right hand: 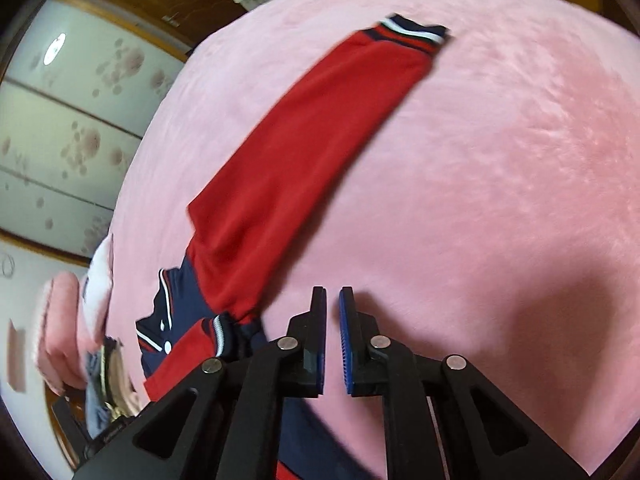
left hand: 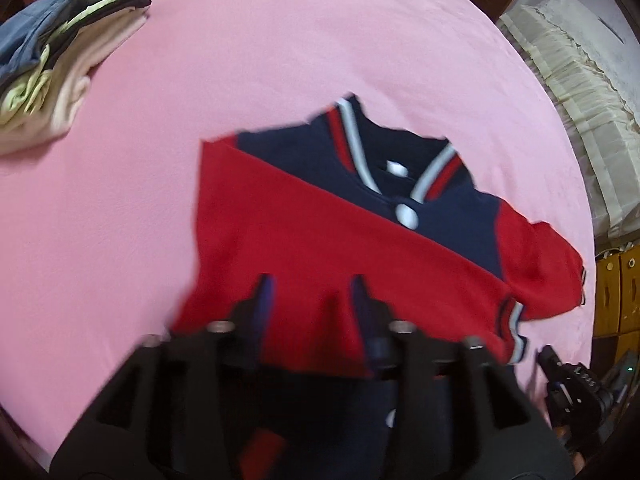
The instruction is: Fold large clothes
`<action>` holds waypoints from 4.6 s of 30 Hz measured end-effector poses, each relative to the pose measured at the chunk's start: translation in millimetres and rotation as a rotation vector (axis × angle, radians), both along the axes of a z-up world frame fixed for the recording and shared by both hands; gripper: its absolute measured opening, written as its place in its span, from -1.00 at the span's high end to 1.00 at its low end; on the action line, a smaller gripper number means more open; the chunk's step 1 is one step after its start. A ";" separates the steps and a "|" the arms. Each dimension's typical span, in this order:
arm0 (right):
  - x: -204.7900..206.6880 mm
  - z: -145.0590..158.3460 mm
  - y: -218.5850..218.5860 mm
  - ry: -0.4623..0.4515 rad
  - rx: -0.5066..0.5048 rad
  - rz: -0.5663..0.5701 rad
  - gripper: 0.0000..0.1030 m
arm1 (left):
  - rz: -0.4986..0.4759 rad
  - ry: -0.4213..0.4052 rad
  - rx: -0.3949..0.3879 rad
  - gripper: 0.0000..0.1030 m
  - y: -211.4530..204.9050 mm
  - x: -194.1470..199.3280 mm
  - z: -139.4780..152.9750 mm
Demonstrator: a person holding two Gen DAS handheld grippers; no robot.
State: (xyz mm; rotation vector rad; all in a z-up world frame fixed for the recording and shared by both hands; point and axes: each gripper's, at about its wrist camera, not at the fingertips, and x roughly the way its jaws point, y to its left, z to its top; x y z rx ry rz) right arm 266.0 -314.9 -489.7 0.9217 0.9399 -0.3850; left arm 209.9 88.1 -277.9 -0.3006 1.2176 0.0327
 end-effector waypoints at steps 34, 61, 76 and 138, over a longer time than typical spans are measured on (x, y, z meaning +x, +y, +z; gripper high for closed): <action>76.2 4.4 -217.6 -0.106 0.169 0.002 0.80 | 0.061 0.070 0.042 0.01 -210.6 8.1 3.7; 157.2 174.9 57.1 -0.381 -0.121 0.498 0.81 | 0.252 -0.037 -0.020 0.01 8.5 -70.0 34.0; 93.8 26.2 235.3 -0.082 -0.156 0.746 0.66 | 0.181 -0.005 -0.070 0.01 69.3 -70.2 12.7; 81.4 33.8 55.8 0.145 -0.286 0.650 -0.14 | 0.094 -0.217 -0.080 0.85 -26.9 37.3 85.2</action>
